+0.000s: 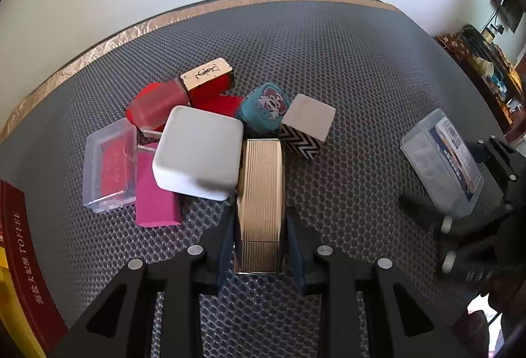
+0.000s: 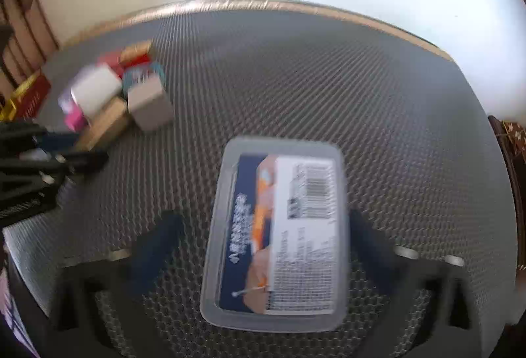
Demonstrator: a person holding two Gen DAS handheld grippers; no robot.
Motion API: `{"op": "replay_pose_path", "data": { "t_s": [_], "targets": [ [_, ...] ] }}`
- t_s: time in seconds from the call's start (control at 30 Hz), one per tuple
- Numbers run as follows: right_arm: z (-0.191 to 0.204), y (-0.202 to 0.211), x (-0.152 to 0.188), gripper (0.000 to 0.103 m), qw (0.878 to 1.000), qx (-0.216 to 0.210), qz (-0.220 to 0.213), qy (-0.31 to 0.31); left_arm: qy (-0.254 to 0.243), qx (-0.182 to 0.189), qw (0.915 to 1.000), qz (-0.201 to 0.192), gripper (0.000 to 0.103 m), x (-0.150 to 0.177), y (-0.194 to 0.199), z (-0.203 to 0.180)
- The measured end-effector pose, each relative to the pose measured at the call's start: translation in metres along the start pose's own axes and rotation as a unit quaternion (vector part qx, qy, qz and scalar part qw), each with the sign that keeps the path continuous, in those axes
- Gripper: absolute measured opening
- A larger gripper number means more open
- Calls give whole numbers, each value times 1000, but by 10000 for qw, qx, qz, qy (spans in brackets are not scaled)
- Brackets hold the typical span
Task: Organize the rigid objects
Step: 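Grasp the gold lipstick tube with the left gripper while the right gripper holds the case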
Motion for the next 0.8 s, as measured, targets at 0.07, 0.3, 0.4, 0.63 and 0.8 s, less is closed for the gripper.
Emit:
{"op": "replay_pose_path", "data": {
  "t_s": [0.07, 0.3, 0.4, 0.63, 0.8],
  "targets": [
    [-2, 0, 2, 103, 9999, -40, -37, -97, 159, 96, 9998, -63, 30, 6, 2, 3],
    [-13, 5, 10, 70, 9993, -88, -330, -179, 390, 241, 9983, -368, 30, 28, 25, 16],
    [-22, 8, 14, 59, 9990, -206, -354, -197, 375, 185, 9976, -557, 30, 31, 36, 15],
    [-14, 22, 21, 58, 9987, -339, -378, -97, 620, 324, 9934, -914, 30, 50, 64, 30],
    [-1, 28, 28, 58, 9985, -363, -410, 1, 994, 390, 9881, -1107, 30, 79, 91, 67]
  ]
}}
Point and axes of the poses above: each gripper's, at about its wrist camera, not at the fingertips, and y roughly against the way its jaws point, z to its left, x to its underside, the point moved 9 cm from there along -y, roughly the way its jaws point, and after that the axes turned 15 degrees about z, right-handed, at the moved point
